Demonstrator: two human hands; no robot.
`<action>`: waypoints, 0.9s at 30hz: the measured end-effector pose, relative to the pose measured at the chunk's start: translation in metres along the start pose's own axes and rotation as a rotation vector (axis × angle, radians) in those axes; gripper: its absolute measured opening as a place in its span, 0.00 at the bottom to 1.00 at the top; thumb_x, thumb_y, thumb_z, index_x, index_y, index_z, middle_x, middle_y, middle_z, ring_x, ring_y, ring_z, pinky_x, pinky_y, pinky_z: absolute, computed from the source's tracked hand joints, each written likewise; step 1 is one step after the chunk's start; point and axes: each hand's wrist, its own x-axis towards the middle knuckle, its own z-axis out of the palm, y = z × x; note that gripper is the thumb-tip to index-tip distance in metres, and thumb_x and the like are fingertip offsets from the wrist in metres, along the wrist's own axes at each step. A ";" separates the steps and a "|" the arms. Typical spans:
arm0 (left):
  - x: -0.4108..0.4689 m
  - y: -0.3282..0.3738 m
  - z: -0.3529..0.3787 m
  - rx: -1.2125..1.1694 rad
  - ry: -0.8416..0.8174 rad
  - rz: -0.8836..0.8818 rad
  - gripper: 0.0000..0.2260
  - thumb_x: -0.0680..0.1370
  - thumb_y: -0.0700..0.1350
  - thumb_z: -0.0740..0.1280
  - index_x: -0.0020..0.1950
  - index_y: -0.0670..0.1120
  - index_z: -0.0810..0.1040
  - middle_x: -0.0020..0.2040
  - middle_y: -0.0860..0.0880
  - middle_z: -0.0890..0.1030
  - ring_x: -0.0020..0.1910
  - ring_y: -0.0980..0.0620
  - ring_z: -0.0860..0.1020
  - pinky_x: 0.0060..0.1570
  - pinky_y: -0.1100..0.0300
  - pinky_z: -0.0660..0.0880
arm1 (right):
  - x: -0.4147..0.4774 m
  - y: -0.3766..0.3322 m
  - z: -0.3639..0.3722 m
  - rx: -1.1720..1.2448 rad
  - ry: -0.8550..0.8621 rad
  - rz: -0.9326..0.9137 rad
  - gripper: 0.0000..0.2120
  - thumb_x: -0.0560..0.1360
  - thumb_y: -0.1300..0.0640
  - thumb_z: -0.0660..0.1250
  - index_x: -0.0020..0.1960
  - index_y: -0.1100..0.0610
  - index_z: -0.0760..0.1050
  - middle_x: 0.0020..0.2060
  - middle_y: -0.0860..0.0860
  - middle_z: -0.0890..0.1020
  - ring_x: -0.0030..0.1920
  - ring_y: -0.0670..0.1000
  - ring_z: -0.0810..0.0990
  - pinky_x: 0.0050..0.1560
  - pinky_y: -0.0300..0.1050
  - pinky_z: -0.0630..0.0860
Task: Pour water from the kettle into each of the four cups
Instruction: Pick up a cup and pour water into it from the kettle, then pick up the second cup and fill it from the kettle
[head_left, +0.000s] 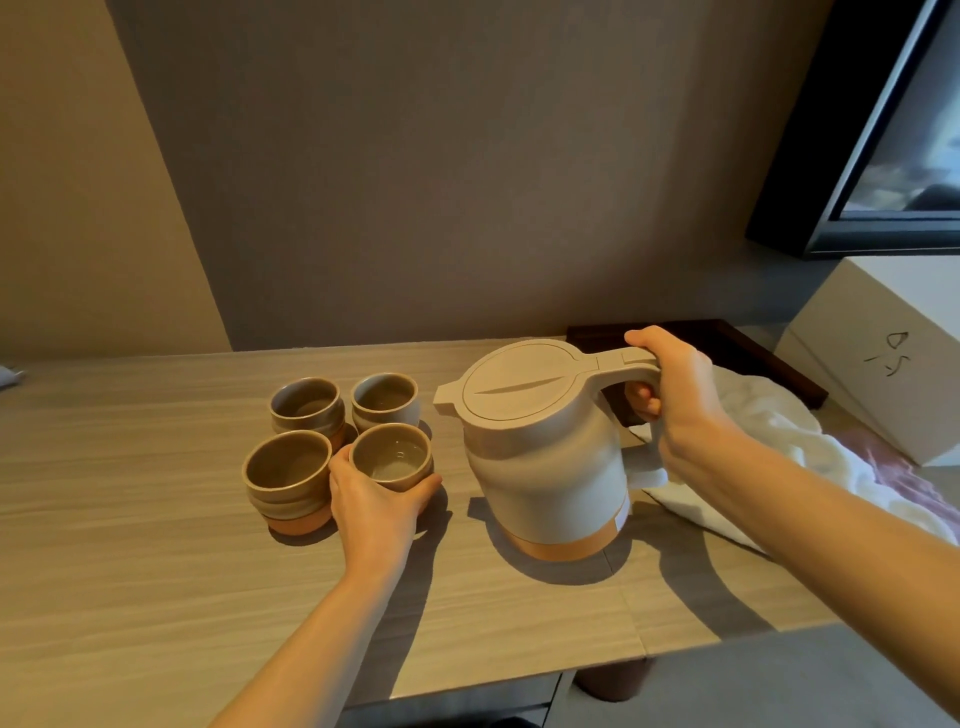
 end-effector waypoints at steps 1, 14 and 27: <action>0.000 0.000 0.000 0.000 0.005 0.000 0.43 0.59 0.47 0.83 0.69 0.47 0.64 0.64 0.47 0.74 0.64 0.46 0.73 0.60 0.51 0.74 | 0.000 0.000 0.000 0.000 -0.002 0.006 0.11 0.74 0.49 0.67 0.40 0.57 0.77 0.37 0.53 0.79 0.30 0.46 0.70 0.31 0.37 0.65; -0.001 0.008 0.001 0.025 -0.026 -0.004 0.49 0.61 0.45 0.82 0.74 0.46 0.57 0.70 0.45 0.68 0.70 0.45 0.67 0.66 0.50 0.68 | 0.000 0.002 -0.001 0.039 -0.011 0.029 0.12 0.74 0.50 0.67 0.37 0.57 0.76 0.31 0.50 0.78 0.25 0.45 0.69 0.29 0.36 0.65; -0.020 0.032 -0.030 0.140 -0.164 -0.003 0.47 0.69 0.42 0.77 0.78 0.48 0.49 0.77 0.47 0.59 0.75 0.44 0.61 0.68 0.49 0.65 | -0.025 -0.014 -0.003 0.110 0.033 0.026 0.12 0.74 0.51 0.66 0.36 0.57 0.76 0.27 0.49 0.76 0.26 0.45 0.68 0.31 0.38 0.66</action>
